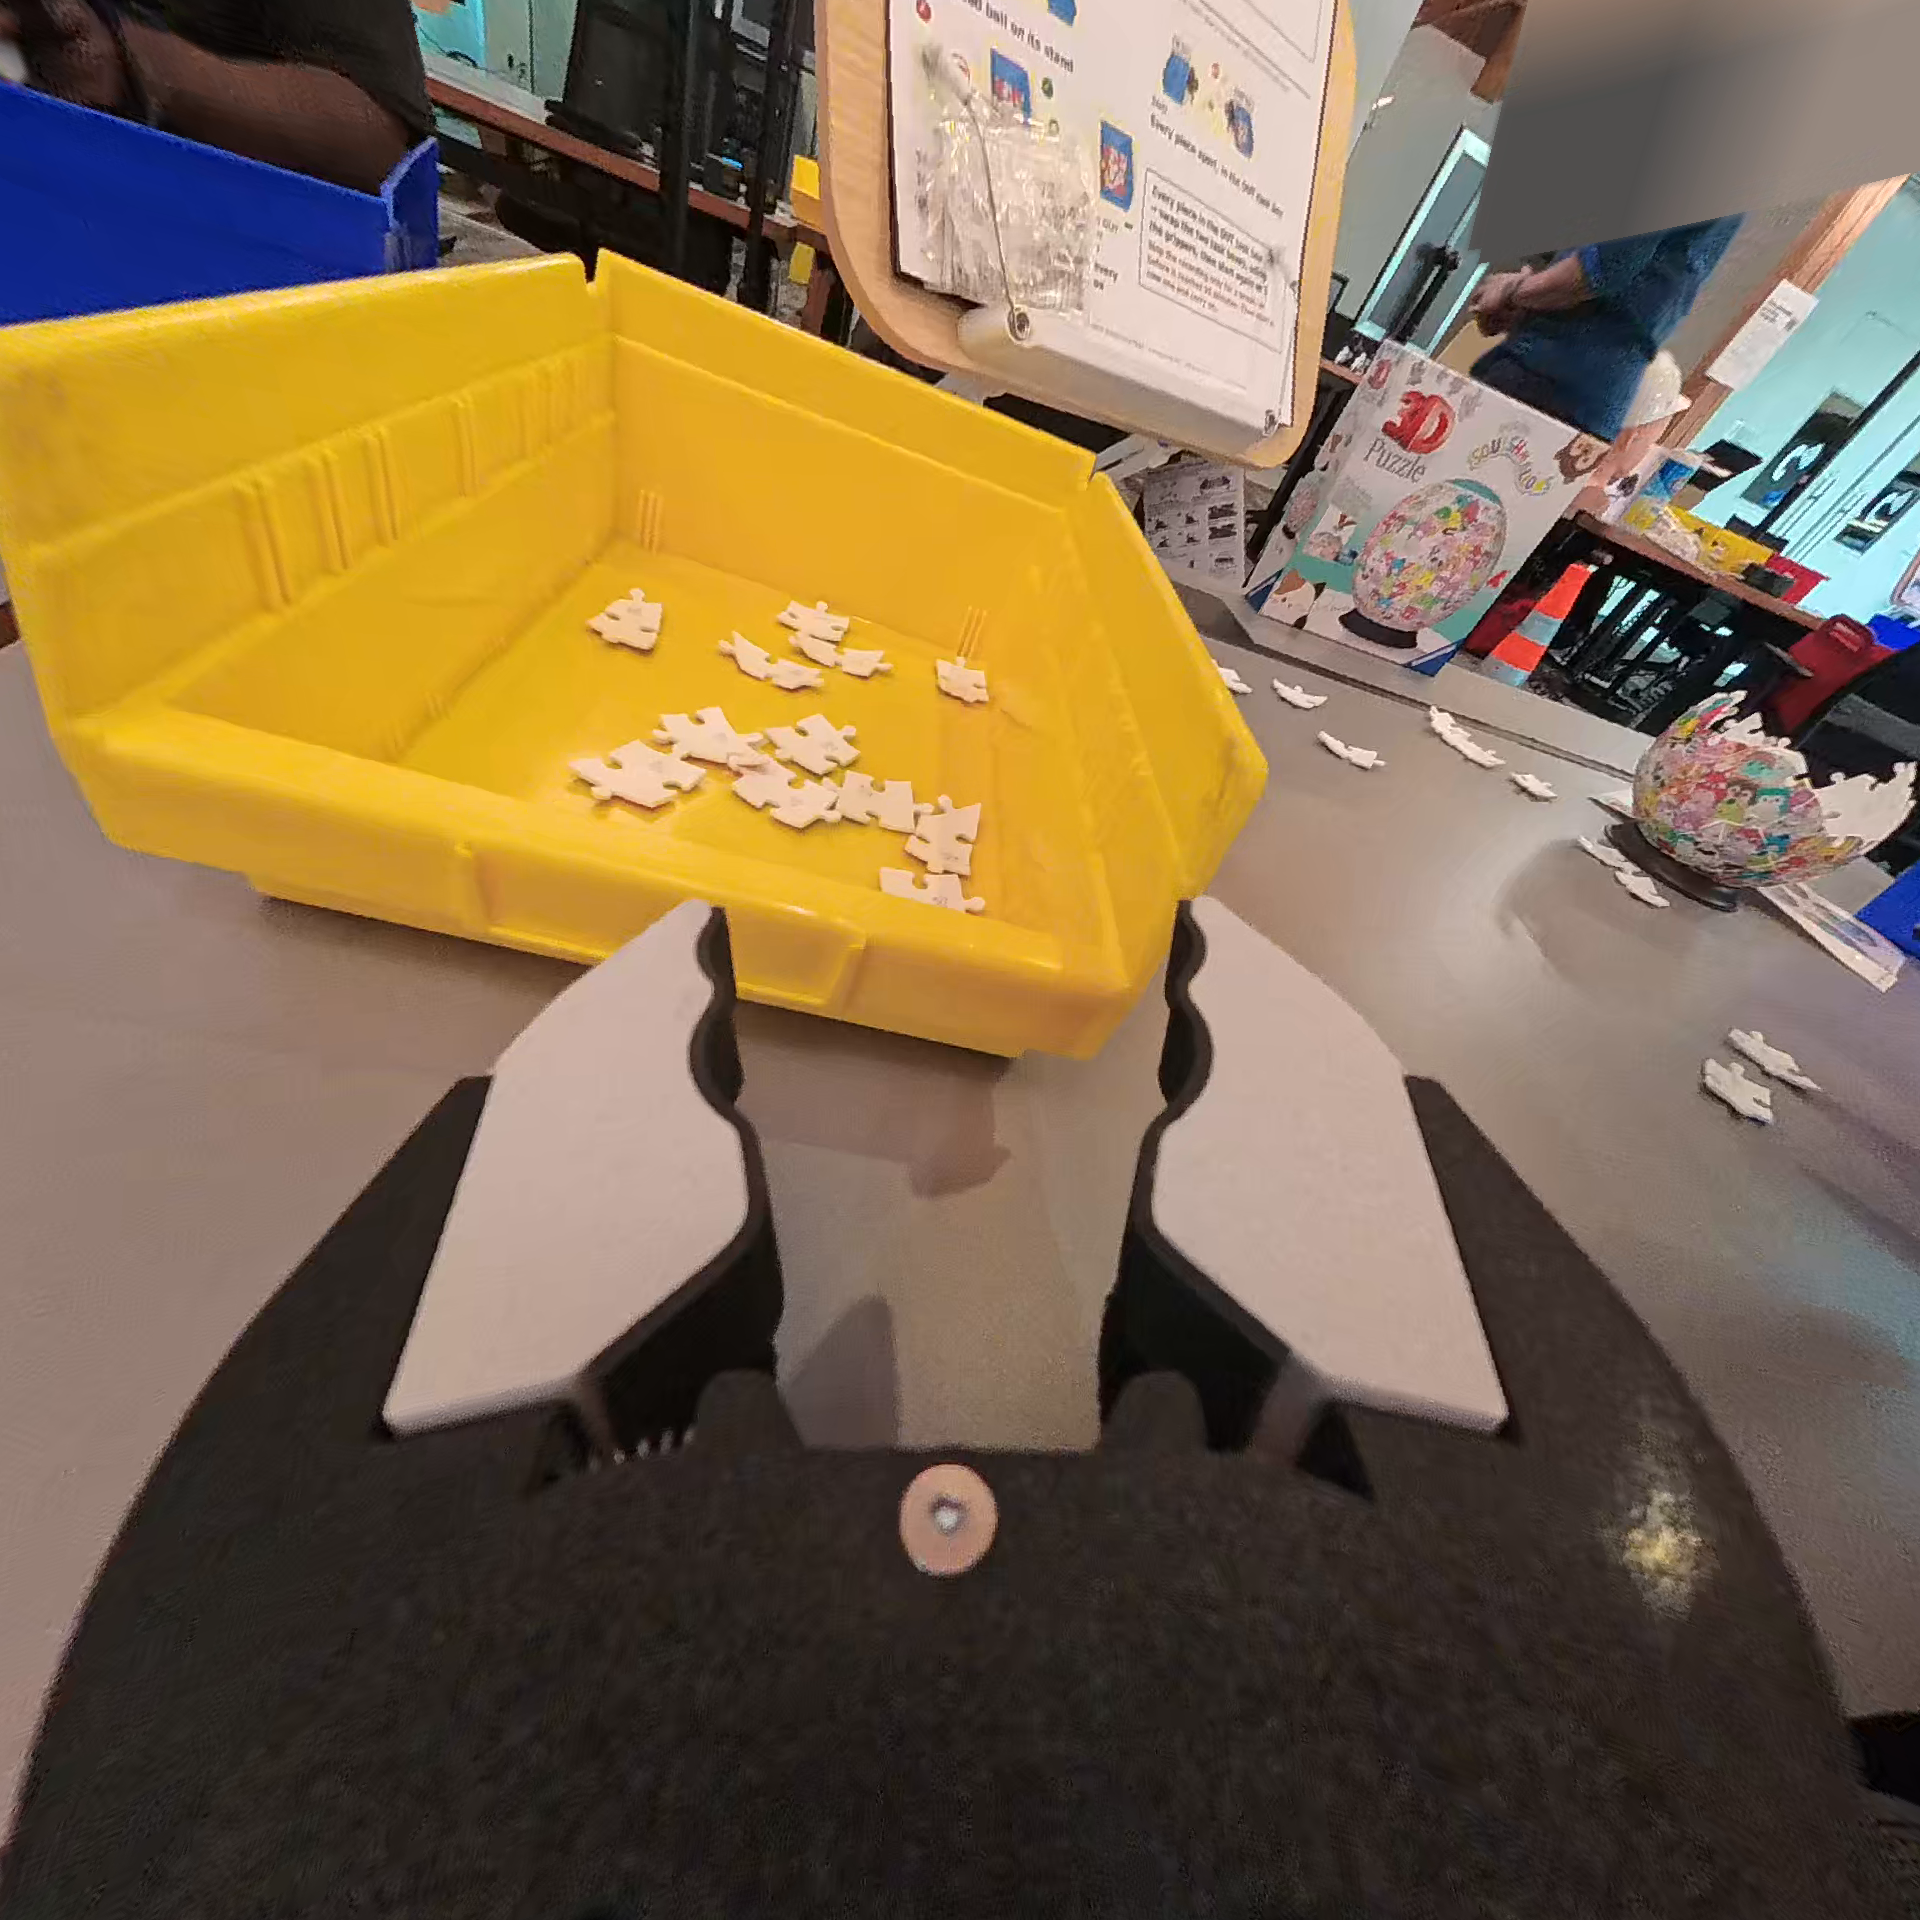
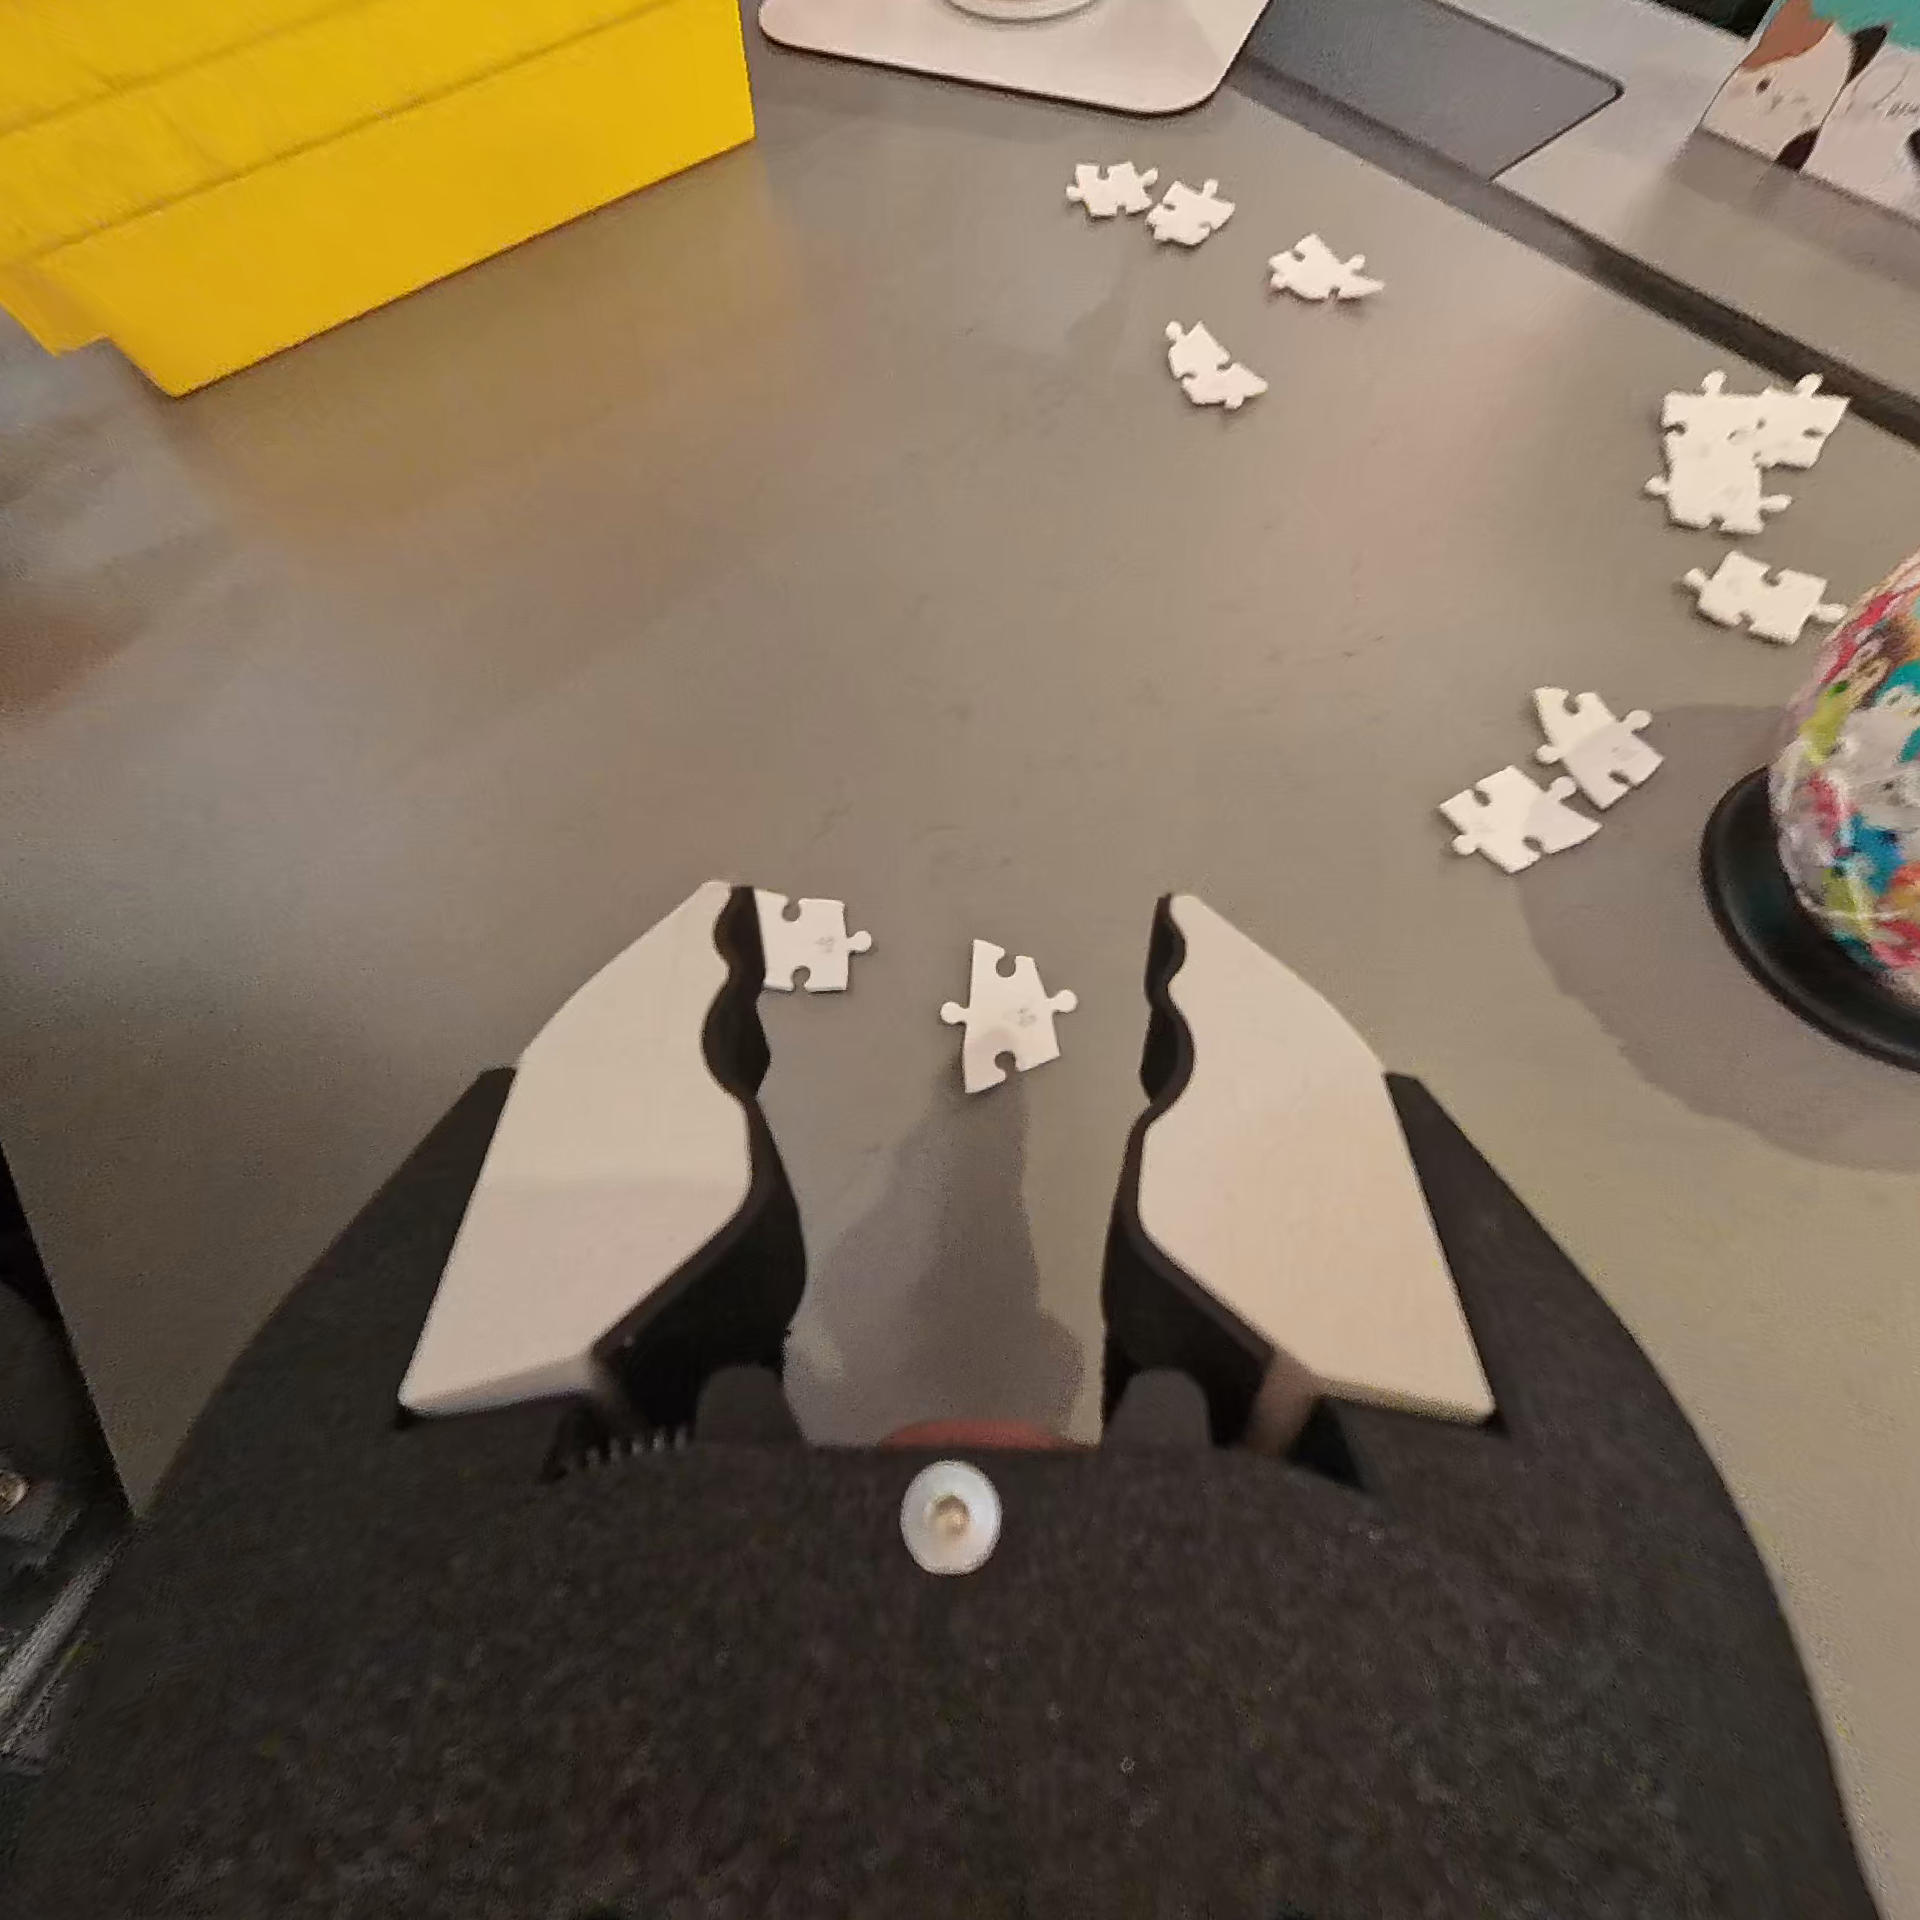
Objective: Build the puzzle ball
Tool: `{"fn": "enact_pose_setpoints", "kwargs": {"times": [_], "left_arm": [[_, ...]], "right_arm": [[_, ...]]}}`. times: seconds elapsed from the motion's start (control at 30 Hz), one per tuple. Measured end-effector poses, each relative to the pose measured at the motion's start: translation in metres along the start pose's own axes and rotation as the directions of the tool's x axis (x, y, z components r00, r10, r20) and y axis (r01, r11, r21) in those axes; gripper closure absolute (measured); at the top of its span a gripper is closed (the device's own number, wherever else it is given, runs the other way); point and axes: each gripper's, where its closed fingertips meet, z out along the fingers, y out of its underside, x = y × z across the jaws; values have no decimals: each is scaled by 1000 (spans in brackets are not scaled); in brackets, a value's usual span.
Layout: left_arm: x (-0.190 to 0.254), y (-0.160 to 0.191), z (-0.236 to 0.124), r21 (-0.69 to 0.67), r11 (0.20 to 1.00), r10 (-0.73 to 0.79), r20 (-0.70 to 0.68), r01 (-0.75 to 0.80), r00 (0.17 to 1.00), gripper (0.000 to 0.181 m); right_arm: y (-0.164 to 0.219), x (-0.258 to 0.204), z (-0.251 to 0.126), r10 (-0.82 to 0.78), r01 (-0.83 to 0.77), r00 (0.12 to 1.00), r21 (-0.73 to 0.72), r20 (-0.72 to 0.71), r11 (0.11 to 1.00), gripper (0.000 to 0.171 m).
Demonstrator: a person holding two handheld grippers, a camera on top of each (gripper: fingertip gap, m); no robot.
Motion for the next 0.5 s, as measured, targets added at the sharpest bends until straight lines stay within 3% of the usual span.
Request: {"fn": "enact_pose_setpoints", "kwargs": {"times": [0.13, 0.3, 0.5], "left_arm": [[9, 1, 2, -20, 1000, 13, -17, -13, 1000, 102], [28, -9, 5, -80, 984, 163, -1, -162, 987, 102], [91, -27, 27, -113, 964, 225, -134, -241, 965, 101]], "right_arm": [[9, 0, 3, 11, -11, 1000, -25, 9, 1000, 101], [14, 4, -2, 17, -17, 1000, -9, 1, 1000, 104], [37, 21, -12, 24, -21, 998, 64, -53, 998, 107]]}}
